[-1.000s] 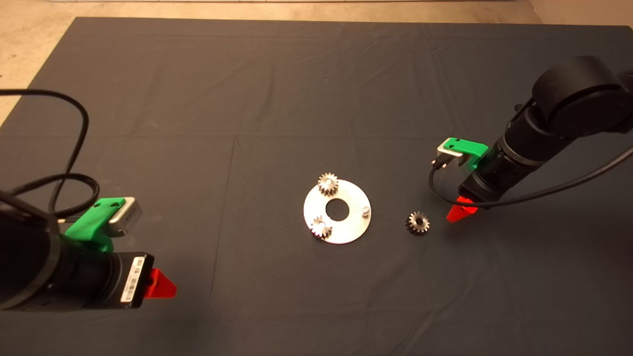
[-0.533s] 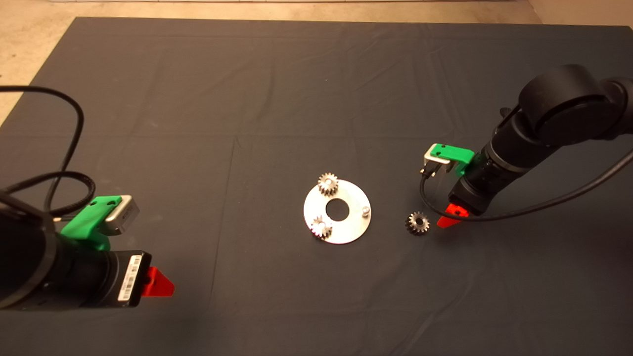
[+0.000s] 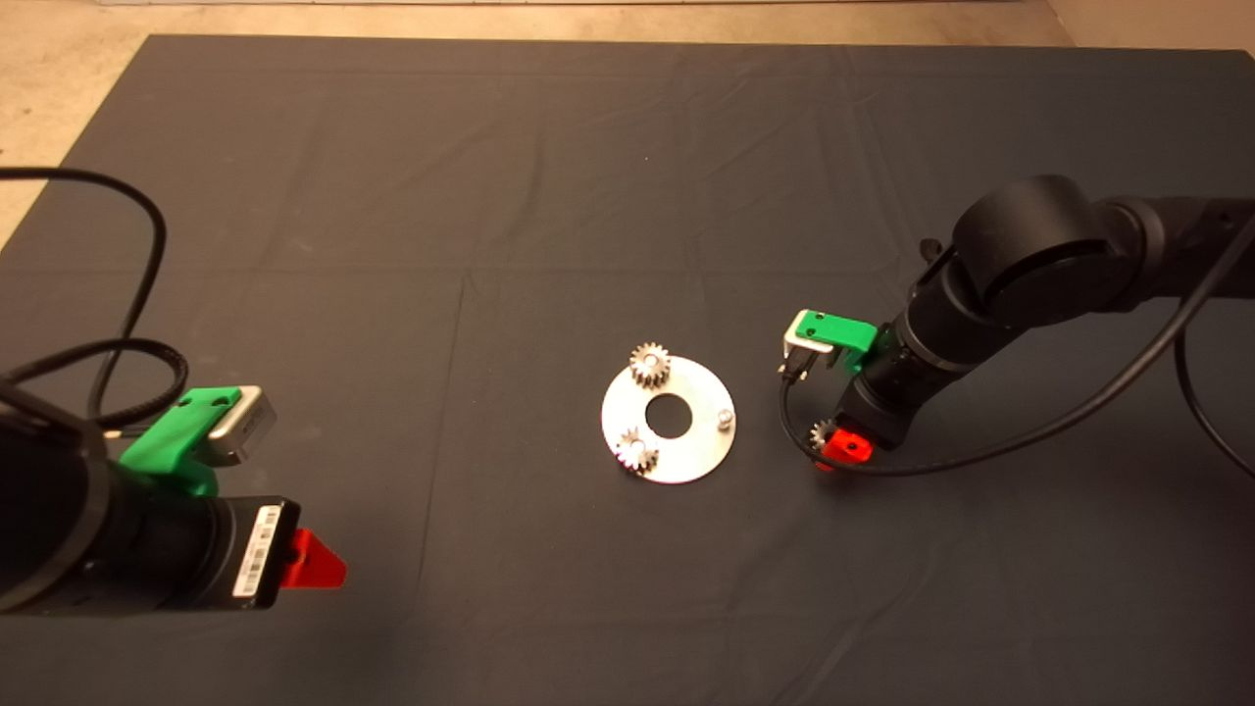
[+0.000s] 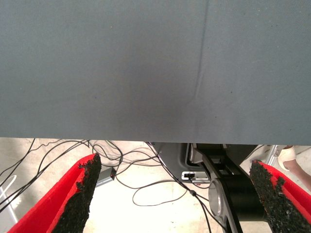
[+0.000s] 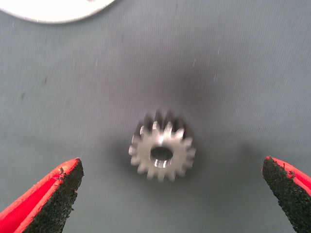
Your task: Install three planetary gears onto the carrier pins
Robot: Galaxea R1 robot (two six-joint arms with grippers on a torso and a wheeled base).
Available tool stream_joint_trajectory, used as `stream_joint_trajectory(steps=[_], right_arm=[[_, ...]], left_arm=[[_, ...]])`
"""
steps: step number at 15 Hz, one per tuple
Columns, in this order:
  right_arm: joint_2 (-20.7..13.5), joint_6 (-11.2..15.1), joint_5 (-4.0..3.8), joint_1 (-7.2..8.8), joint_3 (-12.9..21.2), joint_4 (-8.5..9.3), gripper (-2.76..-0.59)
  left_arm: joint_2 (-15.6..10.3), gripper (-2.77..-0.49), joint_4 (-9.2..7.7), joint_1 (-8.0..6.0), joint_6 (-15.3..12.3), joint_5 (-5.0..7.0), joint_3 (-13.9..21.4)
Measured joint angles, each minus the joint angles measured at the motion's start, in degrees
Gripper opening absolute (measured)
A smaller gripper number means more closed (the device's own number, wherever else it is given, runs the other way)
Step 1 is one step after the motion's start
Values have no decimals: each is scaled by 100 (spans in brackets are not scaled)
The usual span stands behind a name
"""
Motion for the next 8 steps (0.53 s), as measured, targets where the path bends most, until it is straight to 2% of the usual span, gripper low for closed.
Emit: stream_joint_trajectory(steps=[2,6,8], right_arm=[[13,-2,7,-43,2,-90,-61],[13,0,-39,-238,2,-526,-61],[11,0,-39,-284,2,-564,-67]], left_arm=[[0,-108,-2,0,0,-2,2],[0,-108,0,0,15,0,2],[0,-108,0,0,20,-2,2]])
